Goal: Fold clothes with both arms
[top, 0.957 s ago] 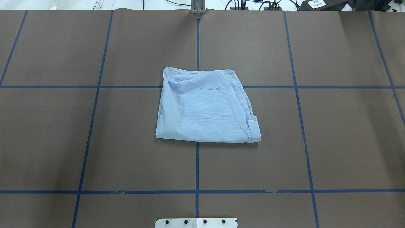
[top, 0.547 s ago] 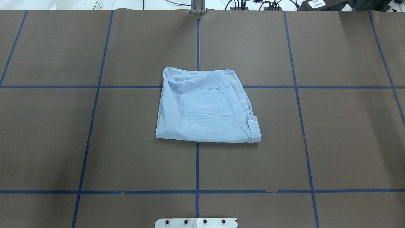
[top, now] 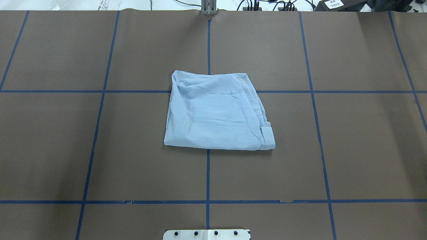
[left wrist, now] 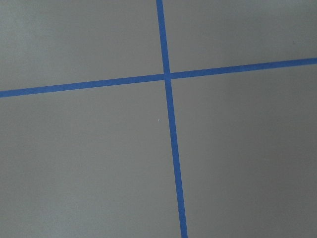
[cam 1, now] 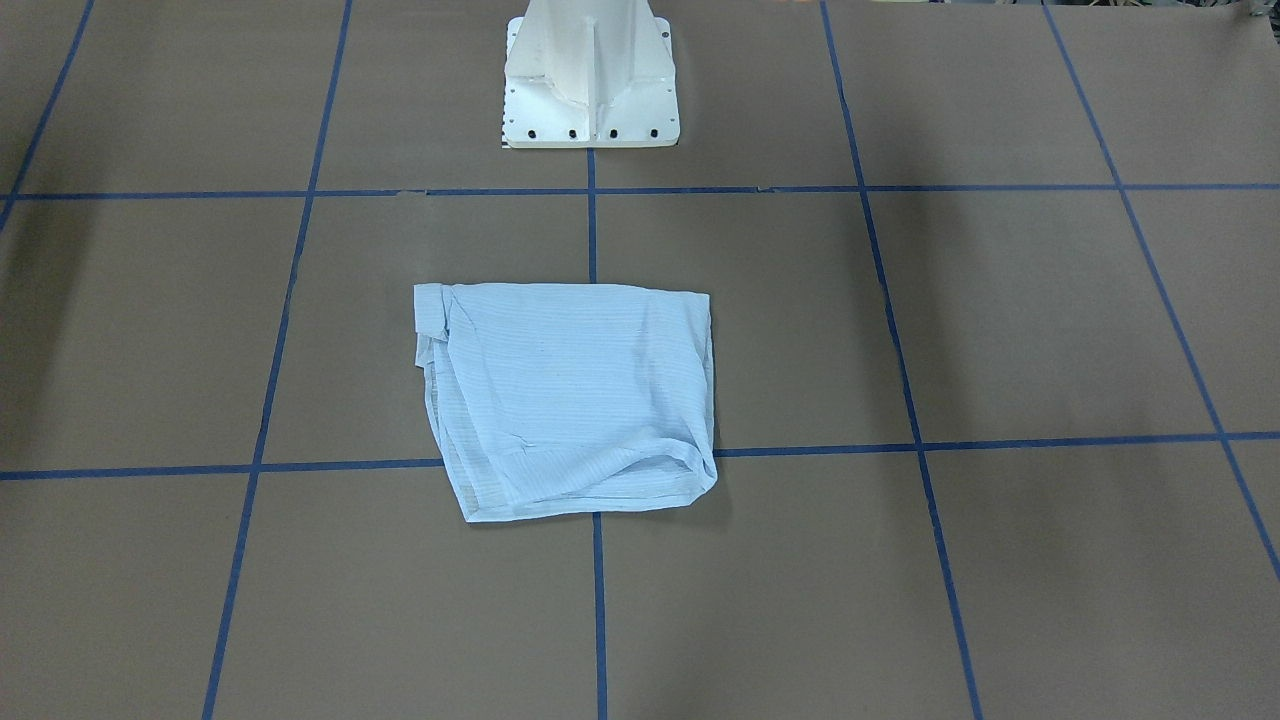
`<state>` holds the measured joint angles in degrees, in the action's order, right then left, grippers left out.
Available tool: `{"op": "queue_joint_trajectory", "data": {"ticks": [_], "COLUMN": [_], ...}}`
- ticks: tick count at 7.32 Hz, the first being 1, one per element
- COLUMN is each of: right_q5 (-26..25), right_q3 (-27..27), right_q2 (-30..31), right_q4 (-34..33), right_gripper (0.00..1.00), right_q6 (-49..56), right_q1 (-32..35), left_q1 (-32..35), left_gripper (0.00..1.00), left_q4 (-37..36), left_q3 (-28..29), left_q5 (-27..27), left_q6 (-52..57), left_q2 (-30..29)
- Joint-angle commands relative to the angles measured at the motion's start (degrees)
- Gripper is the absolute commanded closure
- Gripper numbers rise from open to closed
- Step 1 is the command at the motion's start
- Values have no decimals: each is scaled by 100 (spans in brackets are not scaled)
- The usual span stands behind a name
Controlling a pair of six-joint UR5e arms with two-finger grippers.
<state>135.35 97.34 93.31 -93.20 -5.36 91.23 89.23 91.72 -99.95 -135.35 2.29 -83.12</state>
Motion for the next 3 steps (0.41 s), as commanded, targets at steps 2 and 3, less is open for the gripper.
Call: {"op": "queue_joint_trajectory", "data": {"ticks": [2, 3], "right_q5": [9, 26], "right_q3": [4, 4], "right_q2": [21, 29], "right_q4": [3, 3], "right_gripper": [0, 0], "right_q6": [0, 0], "right_q1": [0, 0], "left_q1": [-2, 6], "left_gripper": [0, 0], "left_q4": [-5, 3], "left_q3": [2, 2], "left_q5": [0, 0], "left_q6": [-1, -1], "left_q2": [6, 6]}}
